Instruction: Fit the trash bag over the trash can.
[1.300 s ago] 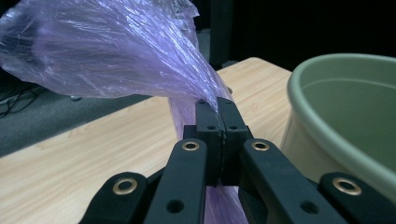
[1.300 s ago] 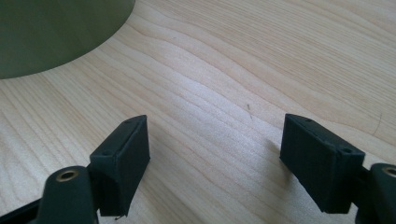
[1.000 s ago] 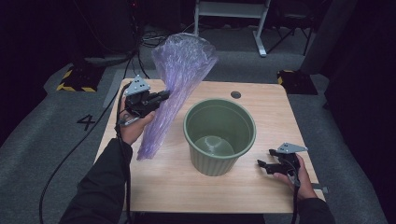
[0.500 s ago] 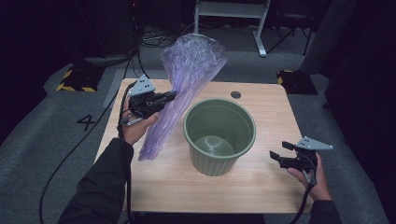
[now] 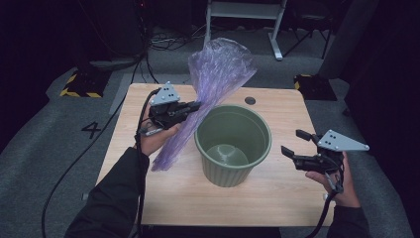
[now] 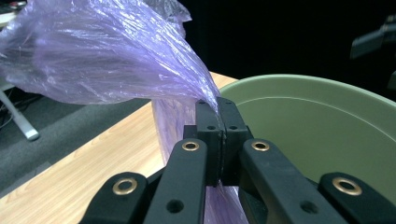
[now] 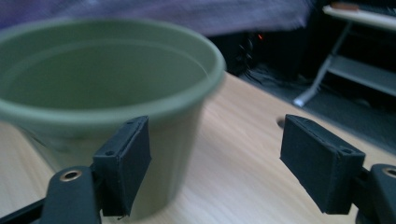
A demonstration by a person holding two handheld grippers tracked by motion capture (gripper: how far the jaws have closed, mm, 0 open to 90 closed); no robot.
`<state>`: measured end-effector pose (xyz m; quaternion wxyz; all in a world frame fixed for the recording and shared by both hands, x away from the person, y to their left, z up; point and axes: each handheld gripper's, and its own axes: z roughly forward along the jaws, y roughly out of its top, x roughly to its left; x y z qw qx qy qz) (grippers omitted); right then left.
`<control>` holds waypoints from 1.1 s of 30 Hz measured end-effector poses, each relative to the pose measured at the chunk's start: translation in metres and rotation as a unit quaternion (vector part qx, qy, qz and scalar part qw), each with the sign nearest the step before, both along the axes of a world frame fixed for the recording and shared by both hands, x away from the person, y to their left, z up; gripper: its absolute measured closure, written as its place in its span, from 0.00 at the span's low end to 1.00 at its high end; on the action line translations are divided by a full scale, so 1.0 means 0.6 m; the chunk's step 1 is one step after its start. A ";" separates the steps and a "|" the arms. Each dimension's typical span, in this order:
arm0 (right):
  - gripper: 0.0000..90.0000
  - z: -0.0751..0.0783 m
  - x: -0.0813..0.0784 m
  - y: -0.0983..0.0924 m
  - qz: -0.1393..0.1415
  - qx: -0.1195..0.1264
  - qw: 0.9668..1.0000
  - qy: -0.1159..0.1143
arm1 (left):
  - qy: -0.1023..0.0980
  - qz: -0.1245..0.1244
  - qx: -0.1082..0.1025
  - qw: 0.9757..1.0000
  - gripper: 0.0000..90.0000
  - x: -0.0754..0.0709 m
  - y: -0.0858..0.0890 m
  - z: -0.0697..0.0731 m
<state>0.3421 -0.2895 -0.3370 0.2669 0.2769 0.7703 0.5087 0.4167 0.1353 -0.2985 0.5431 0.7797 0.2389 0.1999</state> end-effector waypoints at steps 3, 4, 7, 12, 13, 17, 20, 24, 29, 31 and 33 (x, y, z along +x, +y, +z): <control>0.27 0.023 0.002 0.025 0.013 0.008 1.000 -0.008 | -0.005 -0.006 0.001 1.000 0.99 -0.005 -0.008 0.006; 0.27 0.028 0.003 0.033 0.017 0.008 1.000 -0.011 | -0.005 -0.009 0.000 1.000 0.99 -0.006 -0.010 0.009; 0.27 0.040 0.009 0.056 0.027 0.004 1.000 -0.016 | -0.007 -0.016 0.002 1.000 0.99 -0.010 -0.016 0.015; 0.27 0.051 0.019 0.094 0.042 -0.010 0.999 -0.021 | -0.008 -0.044 0.009 0.999 0.99 -0.021 -0.038 0.019; 0.27 0.052 0.020 0.102 0.045 -0.013 0.999 -0.022 | -0.009 -0.049 0.013 0.999 0.99 -0.023 -0.044 0.018; 0.27 0.055 0.025 0.126 0.057 -0.020 0.998 -0.028 | -0.012 -0.071 0.031 0.997 0.99 -0.031 -0.064 0.017; 0.27 0.057 0.029 0.139 0.060 -0.019 0.998 -0.025 | -0.015 -0.086 0.038 0.995 0.99 -0.039 -0.075 0.016; 0.26 0.060 0.036 0.144 0.051 -0.009 0.998 -0.023 | -0.020 -0.105 0.051 0.993 0.99 -0.051 -0.090 0.013; 0.20 0.057 0.040 0.144 0.032 -0.020 0.999 -0.033 | -0.026 -0.135 0.064 0.988 0.99 -0.065 -0.103 0.007; 0.20 0.055 0.042 0.142 0.056 -0.001 0.998 -0.021 | -0.027 -0.145 0.070 0.987 0.99 -0.069 -0.108 0.005; 0.20 0.056 0.041 0.141 0.064 0.009 0.998 -0.019 | -0.030 -0.151 0.078 0.985 0.99 -0.072 -0.114 0.002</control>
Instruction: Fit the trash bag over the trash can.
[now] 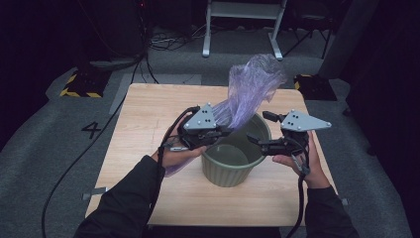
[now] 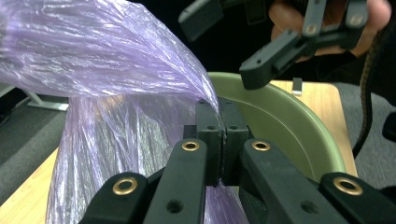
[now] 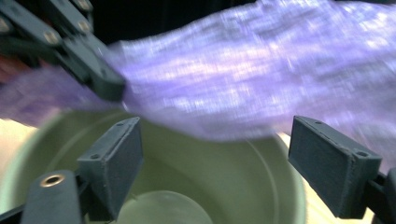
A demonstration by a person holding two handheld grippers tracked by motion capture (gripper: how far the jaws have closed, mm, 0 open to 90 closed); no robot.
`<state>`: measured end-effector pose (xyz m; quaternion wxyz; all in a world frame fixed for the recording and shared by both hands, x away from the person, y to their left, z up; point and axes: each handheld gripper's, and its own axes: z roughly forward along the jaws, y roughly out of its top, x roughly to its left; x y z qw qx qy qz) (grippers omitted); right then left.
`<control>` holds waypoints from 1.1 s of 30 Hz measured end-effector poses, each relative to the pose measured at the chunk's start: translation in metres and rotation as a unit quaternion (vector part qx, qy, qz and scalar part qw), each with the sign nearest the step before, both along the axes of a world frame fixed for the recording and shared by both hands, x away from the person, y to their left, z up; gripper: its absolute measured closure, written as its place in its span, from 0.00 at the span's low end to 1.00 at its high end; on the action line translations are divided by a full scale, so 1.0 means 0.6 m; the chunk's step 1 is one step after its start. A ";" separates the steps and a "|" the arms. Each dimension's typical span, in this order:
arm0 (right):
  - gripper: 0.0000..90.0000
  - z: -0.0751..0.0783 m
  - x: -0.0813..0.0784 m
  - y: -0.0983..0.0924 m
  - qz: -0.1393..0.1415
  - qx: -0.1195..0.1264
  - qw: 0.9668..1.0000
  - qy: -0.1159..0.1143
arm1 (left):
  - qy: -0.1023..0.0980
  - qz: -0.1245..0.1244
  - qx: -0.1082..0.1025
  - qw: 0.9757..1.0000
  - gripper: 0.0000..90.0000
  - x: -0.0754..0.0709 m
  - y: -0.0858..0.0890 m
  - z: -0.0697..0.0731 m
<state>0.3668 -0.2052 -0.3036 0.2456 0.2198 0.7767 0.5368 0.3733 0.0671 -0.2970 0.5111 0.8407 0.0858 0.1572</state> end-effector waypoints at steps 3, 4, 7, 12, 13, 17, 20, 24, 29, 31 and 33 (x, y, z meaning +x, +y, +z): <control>0.21 0.002 0.000 -0.007 0.012 0.027 0.999 0.012 | -0.003 -0.011 0.008 1.000 0.99 -0.007 -0.007 -0.005; 0.21 0.002 0.000 -0.007 0.009 0.025 1.000 0.011 | -0.004 -0.013 0.012 1.000 0.99 -0.009 -0.009 -0.007; 0.21 0.000 0.001 -0.006 0.009 0.022 1.000 0.017 | -0.009 -0.022 0.019 1.000 0.99 -0.017 -0.018 -0.012; 0.34 -0.003 0.003 0.002 0.007 0.025 0.999 0.036 | -0.031 -0.031 0.038 0.998 0.98 -0.032 -0.033 -0.015; 0.40 -0.004 0.003 0.004 0.010 0.024 0.999 0.040 | -0.035 -0.031 0.041 0.998 0.98 -0.035 -0.036 -0.015; 0.64 -0.005 0.002 0.012 0.017 0.012 0.999 0.047 | -0.044 -0.033 0.050 0.997 0.98 -0.041 -0.044 -0.017; 0.86 -0.008 -0.002 0.015 0.028 0.006 0.999 0.042 | -0.045 -0.030 0.050 0.997 0.96 -0.043 -0.046 -0.018; 1.00 -0.013 -0.004 0.012 0.027 0.012 0.999 0.028 | -0.045 -0.021 0.048 0.998 0.90 -0.041 -0.045 -0.020; 1.00 -0.016 -0.004 0.003 0.018 0.025 0.999 0.025 | -0.039 -0.016 0.045 0.998 0.89 -0.036 -0.040 -0.025; 0.91 -0.015 -0.003 -0.003 0.016 0.040 0.999 0.030 | -0.038 -0.014 0.047 0.998 0.92 -0.036 -0.041 -0.028; 0.68 -0.012 -0.004 -0.006 0.012 0.050 0.998 0.033 | -0.040 -0.013 0.048 0.998 0.93 -0.036 -0.043 -0.029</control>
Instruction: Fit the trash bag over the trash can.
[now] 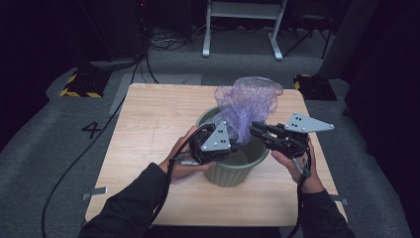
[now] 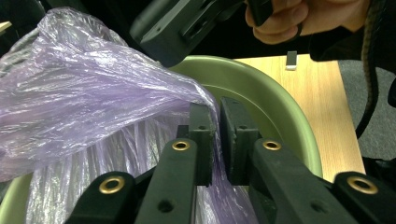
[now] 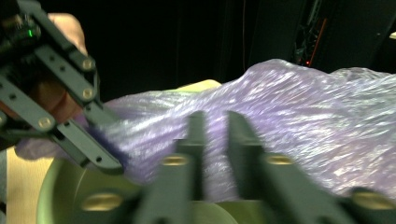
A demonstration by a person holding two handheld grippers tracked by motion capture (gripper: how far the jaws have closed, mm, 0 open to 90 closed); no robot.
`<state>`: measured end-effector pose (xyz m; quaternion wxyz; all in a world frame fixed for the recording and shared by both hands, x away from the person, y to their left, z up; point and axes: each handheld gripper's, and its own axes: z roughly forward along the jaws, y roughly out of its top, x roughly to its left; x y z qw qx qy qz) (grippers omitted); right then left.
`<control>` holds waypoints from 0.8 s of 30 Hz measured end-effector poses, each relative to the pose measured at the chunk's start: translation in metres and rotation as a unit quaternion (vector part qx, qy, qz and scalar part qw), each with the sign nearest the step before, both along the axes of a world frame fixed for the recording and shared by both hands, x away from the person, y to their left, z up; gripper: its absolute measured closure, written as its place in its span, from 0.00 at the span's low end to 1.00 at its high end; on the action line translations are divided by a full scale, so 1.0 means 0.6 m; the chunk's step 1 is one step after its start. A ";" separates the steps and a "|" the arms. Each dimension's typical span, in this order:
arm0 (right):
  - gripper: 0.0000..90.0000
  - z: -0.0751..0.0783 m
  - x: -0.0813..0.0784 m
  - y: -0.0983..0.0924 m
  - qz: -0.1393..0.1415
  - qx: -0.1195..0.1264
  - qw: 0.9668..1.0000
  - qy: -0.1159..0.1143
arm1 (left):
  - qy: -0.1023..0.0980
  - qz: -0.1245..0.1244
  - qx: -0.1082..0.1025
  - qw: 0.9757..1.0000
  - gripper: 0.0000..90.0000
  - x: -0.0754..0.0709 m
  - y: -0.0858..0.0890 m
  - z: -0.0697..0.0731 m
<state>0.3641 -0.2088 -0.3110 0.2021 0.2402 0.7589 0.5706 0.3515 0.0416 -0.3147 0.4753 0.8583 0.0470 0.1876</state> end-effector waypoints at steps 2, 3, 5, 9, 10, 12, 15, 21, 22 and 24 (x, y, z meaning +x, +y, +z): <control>0.50 0.004 -0.004 0.001 -0.011 0.008 1.000 0.004 | -0.001 0.001 0.002 1.000 0.94 -0.001 -0.003 0.000; 0.42 0.007 -0.007 0.003 -0.018 0.012 1.000 0.004 | -0.002 0.004 0.003 1.000 0.94 -0.002 -0.005 -0.001; 0.33 0.010 -0.011 0.008 -0.024 0.022 0.999 0.009 | -0.007 0.005 0.007 1.000 0.94 -0.004 -0.008 -0.002; 0.25 0.012 -0.018 0.021 -0.026 0.016 0.999 0.026 | -0.011 0.007 0.009 1.000 0.94 -0.008 -0.013 -0.005; 0.25 0.011 -0.017 0.024 -0.032 0.013 0.999 0.031 | -0.010 0.008 0.008 1.000 0.94 -0.009 -0.014 -0.005; 0.28 0.008 -0.011 0.028 -0.041 0.009 0.998 0.045 | -0.014 0.008 0.010 1.000 0.93 -0.011 -0.016 -0.006; 0.49 0.001 0.001 0.029 -0.048 0.005 0.997 0.063 | -0.017 0.011 0.014 1.000 0.92 -0.014 -0.019 -0.008; 0.80 -0.004 0.002 0.034 -0.025 -0.005 0.998 0.066 | -0.016 0.020 0.013 1.000 0.90 -0.011 -0.016 -0.011; 0.84 -0.003 0.001 0.035 -0.024 -0.003 0.998 0.065 | -0.017 0.023 0.013 1.000 0.89 -0.010 -0.016 -0.012; 0.94 -0.002 -0.001 0.032 -0.019 0.005 0.998 0.060 | -0.017 0.027 0.011 0.999 0.85 -0.010 -0.015 -0.012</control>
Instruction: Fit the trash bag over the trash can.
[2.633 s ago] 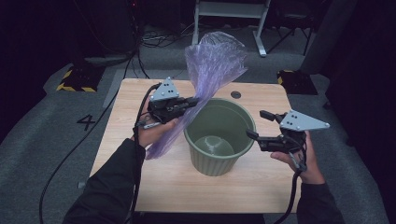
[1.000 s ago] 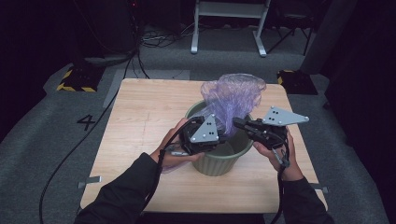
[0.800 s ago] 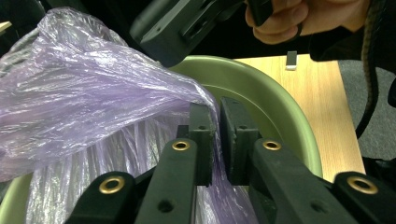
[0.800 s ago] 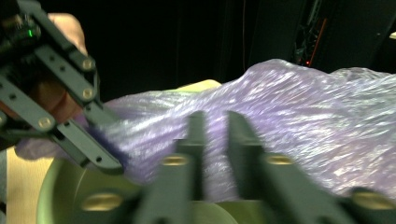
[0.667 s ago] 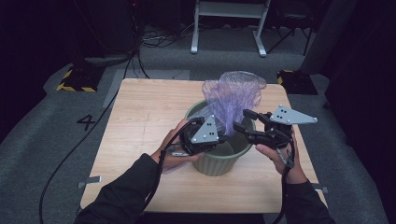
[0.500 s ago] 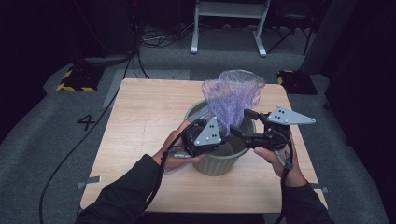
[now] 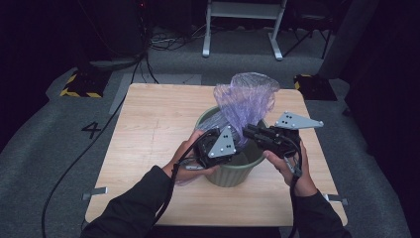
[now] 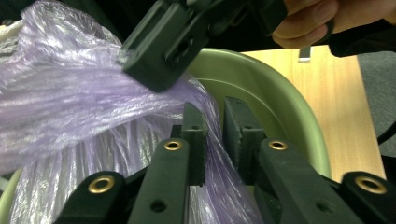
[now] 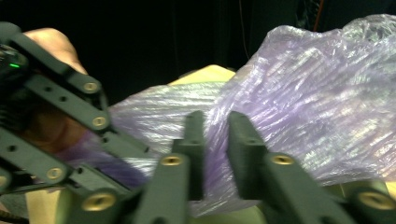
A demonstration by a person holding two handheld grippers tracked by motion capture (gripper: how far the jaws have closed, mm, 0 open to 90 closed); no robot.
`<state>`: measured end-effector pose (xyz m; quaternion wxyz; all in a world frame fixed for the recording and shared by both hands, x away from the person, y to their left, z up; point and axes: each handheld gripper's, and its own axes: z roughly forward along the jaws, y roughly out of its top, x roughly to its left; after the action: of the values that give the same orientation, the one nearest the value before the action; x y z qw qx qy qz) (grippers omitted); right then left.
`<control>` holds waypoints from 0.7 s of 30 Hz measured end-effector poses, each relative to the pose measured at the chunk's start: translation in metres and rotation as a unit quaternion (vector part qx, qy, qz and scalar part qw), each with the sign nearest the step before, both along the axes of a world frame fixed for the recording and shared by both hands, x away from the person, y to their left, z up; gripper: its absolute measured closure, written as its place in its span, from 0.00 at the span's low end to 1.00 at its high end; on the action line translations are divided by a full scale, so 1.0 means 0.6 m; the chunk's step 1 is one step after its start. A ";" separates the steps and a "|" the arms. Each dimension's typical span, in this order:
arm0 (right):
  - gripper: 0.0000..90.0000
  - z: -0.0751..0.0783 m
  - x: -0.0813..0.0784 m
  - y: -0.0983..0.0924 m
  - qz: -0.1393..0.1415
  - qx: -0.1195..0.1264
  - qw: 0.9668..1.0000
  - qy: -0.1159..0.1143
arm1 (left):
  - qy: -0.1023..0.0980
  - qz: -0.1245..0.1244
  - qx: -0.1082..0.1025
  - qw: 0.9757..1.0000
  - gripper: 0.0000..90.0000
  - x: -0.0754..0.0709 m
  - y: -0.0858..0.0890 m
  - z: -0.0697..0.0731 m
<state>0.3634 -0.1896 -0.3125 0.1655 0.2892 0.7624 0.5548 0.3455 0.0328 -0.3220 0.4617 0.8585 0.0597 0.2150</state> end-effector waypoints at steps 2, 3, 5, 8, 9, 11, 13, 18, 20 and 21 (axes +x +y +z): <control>1.00 0.001 -0.003 -0.002 0.000 0.001 1.000 -0.009 | 0.000 0.002 0.000 1.000 0.82 0.000 0.001 0.000; 1.00 0.001 -0.004 -0.003 -0.001 0.002 1.000 -0.012 | 0.001 0.004 -0.002 1.000 0.80 -0.001 0.002 0.001; 1.00 0.002 -0.007 -0.005 -0.007 0.004 1.000 -0.020 | 0.000 0.013 -0.004 1.000 0.70 0.000 0.004 0.002; 1.00 0.004 -0.008 -0.014 -0.016 0.020 0.999 -0.027 | 0.009 0.024 -0.017 1.000 0.56 0.002 0.014 0.006; 1.00 0.005 -0.009 -0.018 -0.021 0.023 0.999 -0.030 | 0.011 0.029 -0.019 0.999 0.52 0.003 0.018 0.007; 1.00 0.006 -0.010 -0.027 -0.028 0.031 0.998 -0.036 | 0.022 0.035 -0.019 0.999 0.44 0.004 0.028 0.009; 1.00 0.007 -0.012 -0.036 -0.036 0.033 0.998 -0.044 | 0.026 0.043 -0.025 0.998 0.41 0.002 0.041 0.010; 1.00 0.008 -0.011 -0.060 -0.059 0.040 0.996 -0.052 | 0.053 0.046 -0.051 0.996 0.36 0.001 0.078 0.015; 1.00 0.006 -0.009 -0.070 -0.065 0.048 0.995 -0.051 | 0.066 0.041 -0.064 0.995 0.34 0.000 0.091 0.018; 1.00 0.005 -0.008 -0.074 -0.069 0.048 0.995 -0.053 | 0.074 0.037 -0.069 0.994 0.33 0.000 0.097 0.019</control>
<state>0.3584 -0.2337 -0.3097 0.2294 0.3189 0.7030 0.5929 0.3455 0.0909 -0.3105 0.5063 0.8352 0.1398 0.1629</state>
